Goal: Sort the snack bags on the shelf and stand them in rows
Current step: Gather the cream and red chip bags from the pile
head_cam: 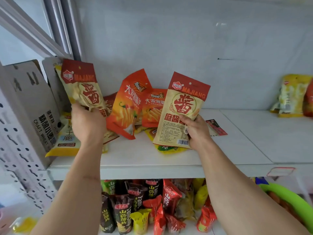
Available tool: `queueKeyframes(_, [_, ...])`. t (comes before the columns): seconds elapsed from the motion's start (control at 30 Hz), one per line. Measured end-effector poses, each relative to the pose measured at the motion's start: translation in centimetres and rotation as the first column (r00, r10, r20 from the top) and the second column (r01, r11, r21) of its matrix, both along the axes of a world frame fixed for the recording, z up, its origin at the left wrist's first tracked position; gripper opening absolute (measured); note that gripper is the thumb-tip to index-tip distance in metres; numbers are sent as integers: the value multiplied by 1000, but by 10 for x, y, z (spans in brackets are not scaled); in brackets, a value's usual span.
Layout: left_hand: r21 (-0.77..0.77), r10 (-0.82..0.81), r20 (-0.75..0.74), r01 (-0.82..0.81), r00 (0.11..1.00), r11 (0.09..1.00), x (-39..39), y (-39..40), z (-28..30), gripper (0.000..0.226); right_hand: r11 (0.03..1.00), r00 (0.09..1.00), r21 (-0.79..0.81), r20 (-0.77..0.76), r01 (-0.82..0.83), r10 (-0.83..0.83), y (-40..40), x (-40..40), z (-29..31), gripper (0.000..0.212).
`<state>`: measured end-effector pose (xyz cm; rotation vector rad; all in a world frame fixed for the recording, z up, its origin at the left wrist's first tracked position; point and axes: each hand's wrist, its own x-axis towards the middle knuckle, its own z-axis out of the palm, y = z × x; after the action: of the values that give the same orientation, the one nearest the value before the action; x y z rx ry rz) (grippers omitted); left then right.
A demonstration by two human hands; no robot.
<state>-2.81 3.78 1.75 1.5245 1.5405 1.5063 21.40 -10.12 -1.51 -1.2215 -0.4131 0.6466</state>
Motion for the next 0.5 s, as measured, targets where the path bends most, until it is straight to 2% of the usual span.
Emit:
queueKeyframes(0.17, [206, 21, 101, -41, 995, 978, 4, -14, 8, 38, 999, 999, 19, 21, 29, -30, -6, 2, 0, 31])
queueKeyframes(0.3, [355, 29, 137, -76, 990, 932, 16, -17, 15, 47, 999, 999, 30, 34, 37, -38, -13, 7, 1, 28])
queueKeyframes(0.5, [260, -13, -81, 33, 997, 965, 54, 11, 13, 51, 998, 997, 25, 48, 54, -55, -20, 22, -1, 29])
